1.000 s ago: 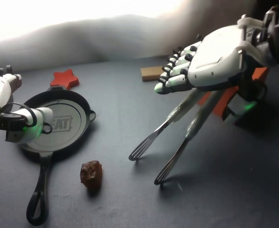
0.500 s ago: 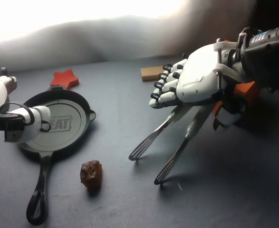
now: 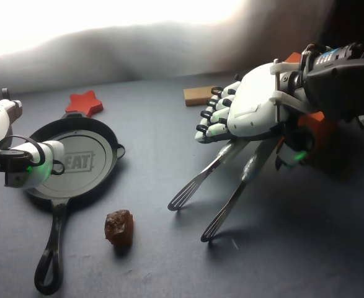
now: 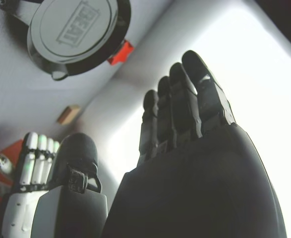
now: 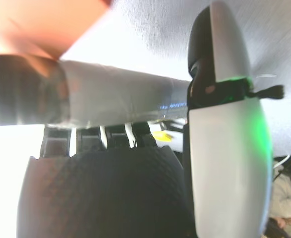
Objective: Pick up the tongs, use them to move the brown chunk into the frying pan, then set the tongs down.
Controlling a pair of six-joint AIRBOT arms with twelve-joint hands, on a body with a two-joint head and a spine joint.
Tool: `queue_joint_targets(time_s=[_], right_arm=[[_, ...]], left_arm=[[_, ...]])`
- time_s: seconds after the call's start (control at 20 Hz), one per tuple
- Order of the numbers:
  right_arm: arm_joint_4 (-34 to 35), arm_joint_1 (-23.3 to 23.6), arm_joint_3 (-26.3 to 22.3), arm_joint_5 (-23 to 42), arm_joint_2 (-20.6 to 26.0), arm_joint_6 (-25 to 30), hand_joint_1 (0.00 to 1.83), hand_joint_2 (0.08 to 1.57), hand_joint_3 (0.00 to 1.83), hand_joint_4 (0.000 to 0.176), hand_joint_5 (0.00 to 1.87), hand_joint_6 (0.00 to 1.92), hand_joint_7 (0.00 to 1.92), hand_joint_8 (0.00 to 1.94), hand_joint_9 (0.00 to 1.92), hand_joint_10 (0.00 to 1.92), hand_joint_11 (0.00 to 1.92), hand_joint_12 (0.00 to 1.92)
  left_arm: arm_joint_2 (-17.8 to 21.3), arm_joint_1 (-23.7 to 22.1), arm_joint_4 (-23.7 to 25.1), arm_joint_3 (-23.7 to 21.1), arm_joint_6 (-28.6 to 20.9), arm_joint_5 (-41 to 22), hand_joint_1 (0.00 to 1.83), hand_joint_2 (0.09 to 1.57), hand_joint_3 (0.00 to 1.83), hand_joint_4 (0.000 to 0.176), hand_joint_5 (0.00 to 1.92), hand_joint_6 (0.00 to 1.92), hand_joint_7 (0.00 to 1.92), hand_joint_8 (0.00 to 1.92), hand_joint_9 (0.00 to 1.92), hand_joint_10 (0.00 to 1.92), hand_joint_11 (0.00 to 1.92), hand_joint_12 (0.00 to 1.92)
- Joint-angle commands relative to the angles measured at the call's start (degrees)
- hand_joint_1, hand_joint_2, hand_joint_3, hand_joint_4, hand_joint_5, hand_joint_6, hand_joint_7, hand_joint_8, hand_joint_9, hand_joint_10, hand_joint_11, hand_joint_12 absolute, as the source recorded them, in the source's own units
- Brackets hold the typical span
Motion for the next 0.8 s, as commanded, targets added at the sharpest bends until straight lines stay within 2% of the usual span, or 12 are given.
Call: queue_joint_targets(time_s=[0.0, 0.2, 0.3, 0.45, 0.55, 0.7, 0.75], right_arm=[[-0.07, 0.14, 0.30, 4.48, 0.07, -0.18, 1.11, 0.95, 0.00, 0.000, 0.00, 0.00, 0.00, 0.00, 0.00, 0.00, 0.00, 0.00], [-0.09, -0.39, 0.50, 3.93, -0.27, -0.29, 1.09, 1.00, 0.02, 0.000, 0.04, 0.02, 0.04, 0.02, 0.01, 0.00, 0.00, 0.00], [-0.09, -0.57, 0.51, 3.63, -0.28, -0.32, 1.10, 1.03, 0.01, 0.000, 0.15, 0.02, 0.15, 0.02, 0.10, 0.02, 0.00, 0.17], [-0.14, -0.69, 0.50, 3.27, -0.13, -0.47, 1.11, 1.09, 0.01, 0.000, 0.31, 0.06, 0.37, 0.02, 0.30, 0.06, 0.00, 0.82], [-0.14, -0.71, 0.49, 2.96, 0.06, -0.49, 1.12, 1.12, 0.02, 0.000, 0.39, 0.08, 0.44, 0.03, 0.38, 0.07, 0.00, 1.07], [-0.13, -0.64, 0.46, 2.78, 0.29, -0.50, 1.14, 1.16, 0.02, 0.000, 0.50, 0.12, 0.54, 0.05, 0.48, 0.10, 0.00, 1.27], [-0.13, -0.55, 0.41, 2.78, 0.40, -0.49, 1.15, 1.17, 0.02, 0.000, 0.52, 0.12, 0.56, 0.05, 0.51, 0.10, 0.00, 1.31]], left_arm=[[0.19, -0.37, 4.38, 0.01, -0.14, -3.44, 0.16, 1.35, 0.00, 0.002, 0.17, 0.00, 0.21, 0.00, 0.22, 0.00, 0.00, 0.79], [0.19, -0.35, 3.77, 0.01, -0.31, -3.56, 0.27, 1.31, 0.00, 0.000, 0.19, 0.01, 0.22, 0.00, 0.24, 0.01, 0.00, 0.80], [0.19, -0.33, 3.76, 0.00, -0.34, -3.62, 0.28, 1.31, 0.00, 0.000, 0.19, 0.00, 0.22, 0.00, 0.24, 0.00, 0.00, 0.79], [0.19, -0.29, 3.76, -0.02, -0.35, -3.65, 0.26, 1.31, 0.00, 0.004, 0.18, 0.00, 0.23, 0.00, 0.25, 0.00, 0.00, 0.83], [0.19, -0.28, 3.76, -0.03, -0.35, -3.69, 0.21, 1.32, 0.00, 0.010, 0.15, 0.00, 0.21, 0.00, 0.22, 0.00, 0.00, 0.78], [0.19, -0.29, 3.78, -0.08, -0.35, -3.95, 0.23, 1.32, 0.00, 0.016, 0.15, 0.00, 0.21, 0.00, 0.23, 0.00, 0.00, 0.80], [0.19, -0.29, 3.78, -0.11, -0.35, -4.00, 0.26, 1.31, 0.00, 0.013, 0.16, 0.01, 0.22, 0.00, 0.23, 0.00, 0.00, 0.81]])
